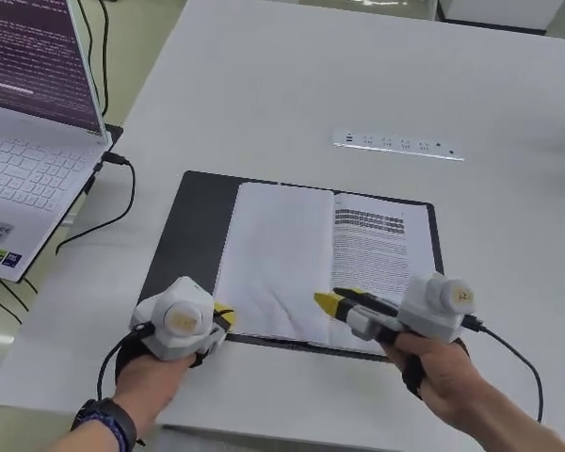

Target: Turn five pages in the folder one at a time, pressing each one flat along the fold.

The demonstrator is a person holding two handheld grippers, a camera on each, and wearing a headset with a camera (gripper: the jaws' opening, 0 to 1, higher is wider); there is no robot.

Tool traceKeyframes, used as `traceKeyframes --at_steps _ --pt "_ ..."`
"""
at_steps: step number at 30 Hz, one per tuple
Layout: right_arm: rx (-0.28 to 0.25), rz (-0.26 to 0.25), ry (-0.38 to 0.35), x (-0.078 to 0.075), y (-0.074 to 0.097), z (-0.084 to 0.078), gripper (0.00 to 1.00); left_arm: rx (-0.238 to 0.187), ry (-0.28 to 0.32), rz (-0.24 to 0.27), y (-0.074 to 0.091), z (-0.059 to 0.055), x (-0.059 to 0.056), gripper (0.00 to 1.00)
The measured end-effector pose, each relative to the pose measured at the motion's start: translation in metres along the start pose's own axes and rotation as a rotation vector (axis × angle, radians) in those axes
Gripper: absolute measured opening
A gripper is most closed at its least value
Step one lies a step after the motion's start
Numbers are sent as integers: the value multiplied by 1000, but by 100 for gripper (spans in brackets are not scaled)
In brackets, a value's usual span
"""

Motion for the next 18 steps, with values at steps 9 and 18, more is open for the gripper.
traceKeyframes --at_steps 9,18 --pt "-37 -42 -15 -32 -8 21 18 3 10 1 0 -1 0 0" --pt "-99 -64 -85 -52 -31 30 6 10 12 20 0 0 -3 0"
Point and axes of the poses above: the centre of the closed fingertips' face, and the gripper's own axes: y roughly backward along the fingers, x roughly to its left, z roughly out of its top, the point moved 8 cm from there along y, roughly backward along the fingers, and after that the axes turned 13 degrees about z, right-handed, at the moved point
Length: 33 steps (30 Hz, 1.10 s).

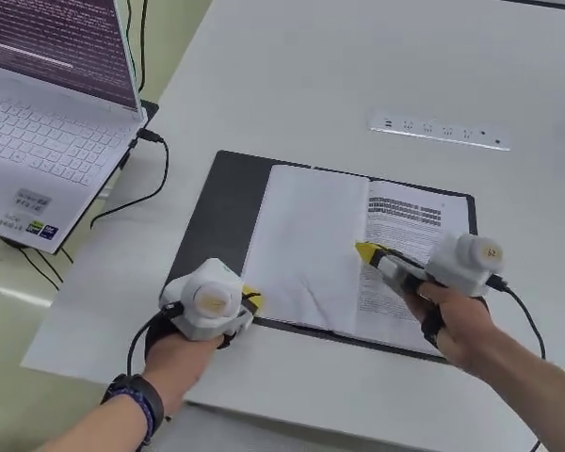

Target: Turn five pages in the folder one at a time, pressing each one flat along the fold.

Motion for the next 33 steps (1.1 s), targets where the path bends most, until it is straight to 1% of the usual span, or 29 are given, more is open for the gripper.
traceKeyframes --at_steps 2,3,6,7,8,11,13,14,17,23,31,33 --pt "-5 -9 -19 -7 -5 0 5 -1 6 -2 0 0 1 0" --pt "-2 -18 -43 -10 -7 -1 3 -3 13 -4 0 -1 1 0" --pt "-7 -31 -53 -13 -8 -3 0 -6 13 -6 0 -1 1 0" --pt "-18 -21 -54 -14 -8 -3 0 -6 15 -6 0 -1 1 0" --pt "-23 -27 -67 -16 -9 -3 0 -6 17 -8 -1 -1 1 0" --pt "-23 -15 -53 -19 -9 -2 0 -7 22 -10 -2 -1 2 0" --pt "-21 -11 -43 -19 -9 -2 0 -10 24 -10 -2 -2 2 0" --pt "-23 -12 -40 -15 -9 -2 0 -10 26 -9 -3 -2 2 0" --pt "-34 -15 -42 -17 -11 1 0 -9 28 -5 -4 -2 2 0" --pt "-39 -9 -49 -10 -16 4 0 -10 21 -13 -6 -2 3 0" --pt "-85 -29 -66 -13 -23 12 0 -10 27 -14 -8 -2 4 0" --pt "-116 -39 -99 -15 -26 16 0 -10 30 -15 -8 -2 4 0"
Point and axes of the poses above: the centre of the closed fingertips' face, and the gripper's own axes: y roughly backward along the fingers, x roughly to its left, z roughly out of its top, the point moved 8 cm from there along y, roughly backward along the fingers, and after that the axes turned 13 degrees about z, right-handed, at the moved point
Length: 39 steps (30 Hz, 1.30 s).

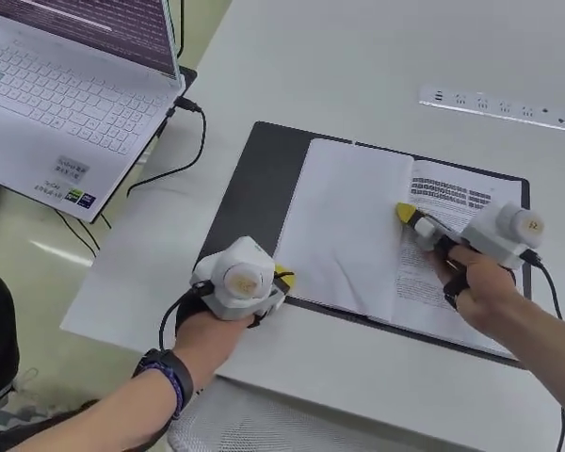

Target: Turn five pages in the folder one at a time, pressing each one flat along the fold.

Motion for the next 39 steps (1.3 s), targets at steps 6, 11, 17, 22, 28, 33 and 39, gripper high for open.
traceKeyframes --at_steps 6,11,17,22,28,33,39 --pt "-39 -12 -17 -5 -7 8 0 -6 1 2 -1 0 0 0" --pt "-90 -34 -53 -8 -13 16 0 -6 -5 3 -1 0 0 0" --pt "-122 -49 -60 -11 -18 25 0 -9 -11 -6 -1 0 1 0" --pt "-147 -62 -63 -13 -22 30 0 -14 -4 -3 1 0 1 0" --pt "-183 -73 -95 -19 -29 39 0 -15 3 -10 1 -1 2 0" --pt "-195 -89 -102 -23 -34 46 0 -14 2 -12 2 0 1 0" --pt "-194 -97 -105 -33 -40 52 0 -14 10 -12 2 0 2 0"
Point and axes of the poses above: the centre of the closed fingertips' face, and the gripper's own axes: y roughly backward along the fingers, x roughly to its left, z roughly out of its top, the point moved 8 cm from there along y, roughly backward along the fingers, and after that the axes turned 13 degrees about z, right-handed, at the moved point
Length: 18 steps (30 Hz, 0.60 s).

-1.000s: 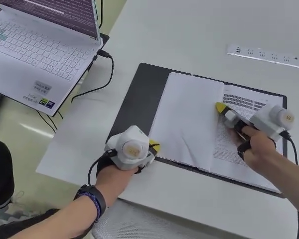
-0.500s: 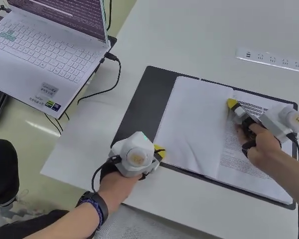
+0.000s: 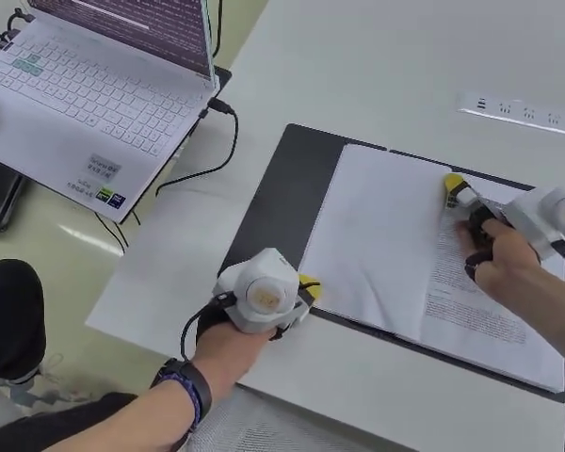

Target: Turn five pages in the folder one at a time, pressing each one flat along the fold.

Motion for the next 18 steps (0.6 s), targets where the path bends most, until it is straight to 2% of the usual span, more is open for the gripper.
traceKeyframes --at_steps 11,13,14,18 --pt "27 -1 29 1 -2 0 0 0 -17 -5 1 1 0 0" --pt "32 -4 32 2 0 -1 0 0 -18 -6 1 1 0 0" --pt "49 1 58 3 1 -2 0 0 -17 -6 1 1 0 0" --pt "60 20 60 5 8 -8 0 0 -24 -9 1 1 1 0"
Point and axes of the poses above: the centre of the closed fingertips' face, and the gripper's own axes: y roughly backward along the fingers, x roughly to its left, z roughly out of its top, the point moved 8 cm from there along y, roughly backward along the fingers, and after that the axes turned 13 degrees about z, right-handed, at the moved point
